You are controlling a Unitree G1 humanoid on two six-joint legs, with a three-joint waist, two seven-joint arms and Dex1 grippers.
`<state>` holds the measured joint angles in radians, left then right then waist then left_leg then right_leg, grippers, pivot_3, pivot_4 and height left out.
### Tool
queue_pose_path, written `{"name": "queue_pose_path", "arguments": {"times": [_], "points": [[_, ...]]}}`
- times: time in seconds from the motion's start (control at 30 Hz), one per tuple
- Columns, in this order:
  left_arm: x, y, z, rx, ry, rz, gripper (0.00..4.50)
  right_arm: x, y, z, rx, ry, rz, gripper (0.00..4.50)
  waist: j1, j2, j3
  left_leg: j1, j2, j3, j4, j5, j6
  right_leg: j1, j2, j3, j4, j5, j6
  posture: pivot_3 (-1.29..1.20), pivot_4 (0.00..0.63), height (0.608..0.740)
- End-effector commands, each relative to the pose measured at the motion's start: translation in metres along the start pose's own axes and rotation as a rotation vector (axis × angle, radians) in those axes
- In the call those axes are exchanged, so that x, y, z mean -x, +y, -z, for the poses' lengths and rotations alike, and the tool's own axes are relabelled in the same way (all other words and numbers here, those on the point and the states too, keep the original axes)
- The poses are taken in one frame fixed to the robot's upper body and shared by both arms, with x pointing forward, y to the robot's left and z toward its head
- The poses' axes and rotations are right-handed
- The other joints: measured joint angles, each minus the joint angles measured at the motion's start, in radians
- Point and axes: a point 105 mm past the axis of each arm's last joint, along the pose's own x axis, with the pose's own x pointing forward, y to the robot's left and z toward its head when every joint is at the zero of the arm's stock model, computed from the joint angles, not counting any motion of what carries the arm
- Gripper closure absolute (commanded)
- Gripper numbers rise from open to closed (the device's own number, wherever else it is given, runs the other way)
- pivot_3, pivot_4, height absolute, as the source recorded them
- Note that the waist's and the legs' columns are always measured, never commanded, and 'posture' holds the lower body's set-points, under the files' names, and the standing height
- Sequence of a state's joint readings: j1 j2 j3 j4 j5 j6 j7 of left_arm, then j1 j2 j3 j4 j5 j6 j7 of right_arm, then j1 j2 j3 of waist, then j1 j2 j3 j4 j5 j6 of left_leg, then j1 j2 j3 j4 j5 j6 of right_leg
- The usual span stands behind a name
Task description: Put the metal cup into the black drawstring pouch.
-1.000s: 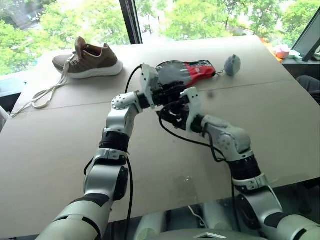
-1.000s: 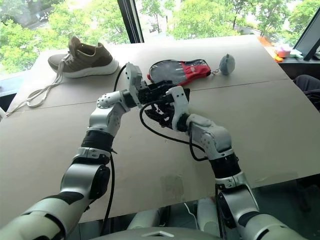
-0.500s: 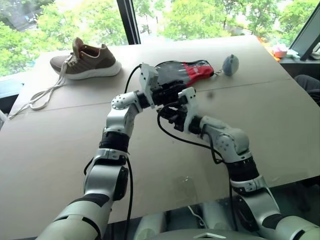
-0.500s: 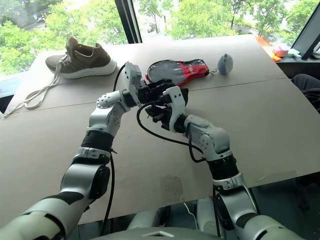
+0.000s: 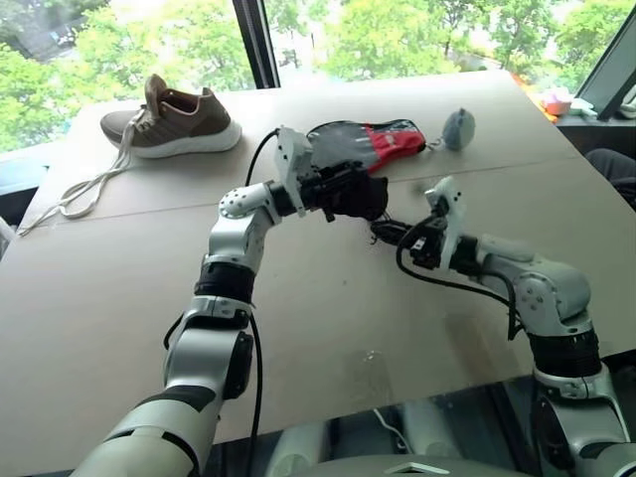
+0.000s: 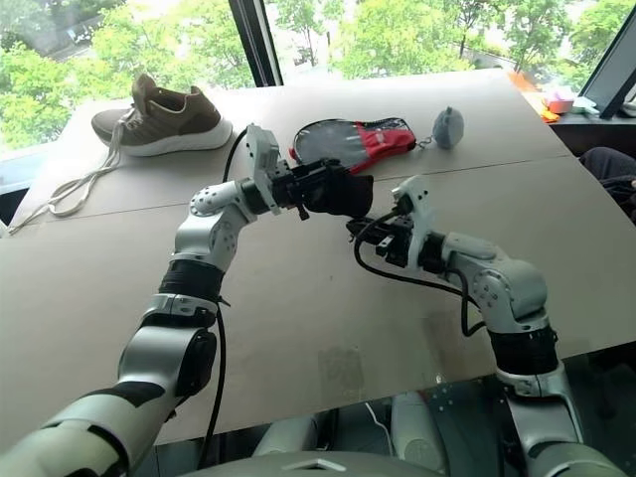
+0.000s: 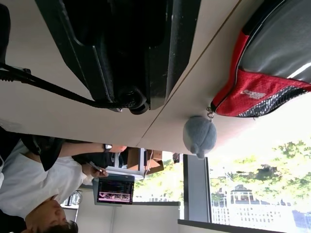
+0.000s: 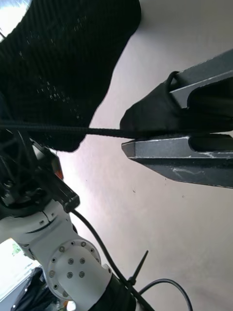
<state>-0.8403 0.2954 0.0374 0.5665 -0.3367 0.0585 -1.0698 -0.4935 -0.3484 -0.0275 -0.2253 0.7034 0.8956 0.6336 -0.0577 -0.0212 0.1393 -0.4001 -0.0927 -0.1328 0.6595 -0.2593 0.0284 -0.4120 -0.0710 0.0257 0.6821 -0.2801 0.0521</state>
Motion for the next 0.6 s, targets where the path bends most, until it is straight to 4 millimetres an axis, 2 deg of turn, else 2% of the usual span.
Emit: {"name": "queue_pose_path", "arguments": {"times": [0.03, 0.13, 0.23, 0.43, 0.6], "points": [[0.0, 0.0, -0.012, -0.044, -0.027, 0.01, 4.32, 0.0, 0.026, -0.062, 0.092, -0.202, -0.112, 4.45, -0.003, 0.0, 0.0, 0.0, 0.0, 0.0, 0.0, 0.0, 0.0, 0.0, 0.0, 0.0, 0.0, 0.0, 0.0, 0.0, 0.15, 0.74], [0.0, -0.001, -0.008, -0.057, -0.008, 0.019, 4.32, -0.008, 0.046, -0.123, 0.18, -0.397, -0.149, 4.45, -0.007, 0.0, 0.0, 0.0, 0.0, 0.0, 0.0, 0.0, 0.0, -0.001, 0.0, 0.001, 0.001, 0.0, 0.0, 0.0, 0.15, 0.74], [-0.001, -0.005, -0.003, -0.065, 0.01, 0.039, 4.32, -0.017, 0.057, -0.164, 0.312, -0.483, -0.115, 4.45, -0.005, 0.0, 0.0, 0.0, 0.0, -0.001, 0.0, 0.0, 0.0, -0.001, 0.0, 0.001, 0.001, 0.0, 0.0, 0.0, 0.15, 0.74], [-0.005, -0.011, -0.004, -0.042, -0.005, 0.075, 4.32, -0.034, 0.041, -0.207, 0.672, -0.529, 0.128, 4.45, 0.003, 0.0, 0.0, -0.001, -0.001, -0.001, 0.0, 0.0, 0.0, -0.001, -0.001, -0.001, -0.001, 0.0, 0.0, 0.0, 0.15, 0.74], [-0.006, -0.015, -0.003, -0.029, -0.007, 0.092, 4.32, -0.03, 0.043, -0.242, 0.82, -0.649, 0.222, 4.45, -0.007, 0.0, 0.0, -0.001, -0.001, 0.0, -0.001, 0.0, 0.0, -0.002, -0.001, -0.001, -0.001, 0.0, 0.0, 0.0, 0.15, 0.74]]}}
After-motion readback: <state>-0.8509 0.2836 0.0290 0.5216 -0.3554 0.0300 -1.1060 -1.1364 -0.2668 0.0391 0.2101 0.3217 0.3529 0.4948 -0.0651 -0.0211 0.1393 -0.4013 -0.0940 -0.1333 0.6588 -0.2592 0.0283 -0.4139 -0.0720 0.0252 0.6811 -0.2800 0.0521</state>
